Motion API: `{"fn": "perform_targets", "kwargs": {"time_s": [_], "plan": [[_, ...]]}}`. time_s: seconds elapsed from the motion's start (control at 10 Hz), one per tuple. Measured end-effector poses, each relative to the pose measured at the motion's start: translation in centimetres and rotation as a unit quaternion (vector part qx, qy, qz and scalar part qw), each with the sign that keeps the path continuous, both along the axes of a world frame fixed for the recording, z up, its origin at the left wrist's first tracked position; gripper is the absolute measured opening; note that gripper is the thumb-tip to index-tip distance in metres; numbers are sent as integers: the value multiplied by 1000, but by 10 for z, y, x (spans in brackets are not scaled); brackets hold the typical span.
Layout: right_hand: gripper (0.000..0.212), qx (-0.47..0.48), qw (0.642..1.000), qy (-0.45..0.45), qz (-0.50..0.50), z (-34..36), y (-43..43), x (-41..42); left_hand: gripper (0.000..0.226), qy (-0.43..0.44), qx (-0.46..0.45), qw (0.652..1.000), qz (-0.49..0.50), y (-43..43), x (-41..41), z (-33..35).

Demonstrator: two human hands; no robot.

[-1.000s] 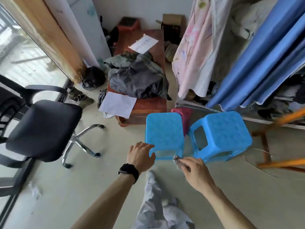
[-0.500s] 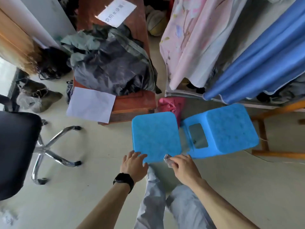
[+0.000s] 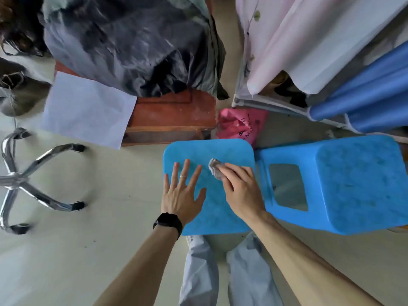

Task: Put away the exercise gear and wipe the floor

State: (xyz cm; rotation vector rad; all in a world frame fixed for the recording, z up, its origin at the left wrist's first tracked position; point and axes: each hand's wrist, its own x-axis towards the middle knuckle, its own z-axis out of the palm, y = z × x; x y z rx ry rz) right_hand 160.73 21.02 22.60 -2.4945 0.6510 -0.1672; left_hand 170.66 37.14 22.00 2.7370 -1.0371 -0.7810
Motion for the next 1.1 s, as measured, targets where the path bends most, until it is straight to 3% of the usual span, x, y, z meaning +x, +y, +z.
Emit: {"fn": "perform_targets", "kwargs": {"time_s": [0.2,0.3,0.5,0.7,0.9,1.0,1.1], "plan": [[34,-51,994,-49,86,-30,1,-11,69,-7,15,1000,0,9,-7,-26],[31,-108,989,-21,98,-29,-3,-19,68,6,22,1000,1,9,-5,-24],[52,-87,978,140,129,-26,-6,-26,67,33,49,998,-1,4,-1,-15],[61,-107,963,179,170,-29,7,-47,69,47,66,997,-16,4,0,-14],[64,-57,967,187,166,-18,5,-39,67,36,47,998,-20,6,0,-16],[58,25,977,143,154,-7,-3,-42,63,-9,-12,1000,-6,8,1,-10],[50,73,993,69,66,6,-19,-59,54,-43,-66,996,43,-1,-1,4]]}}
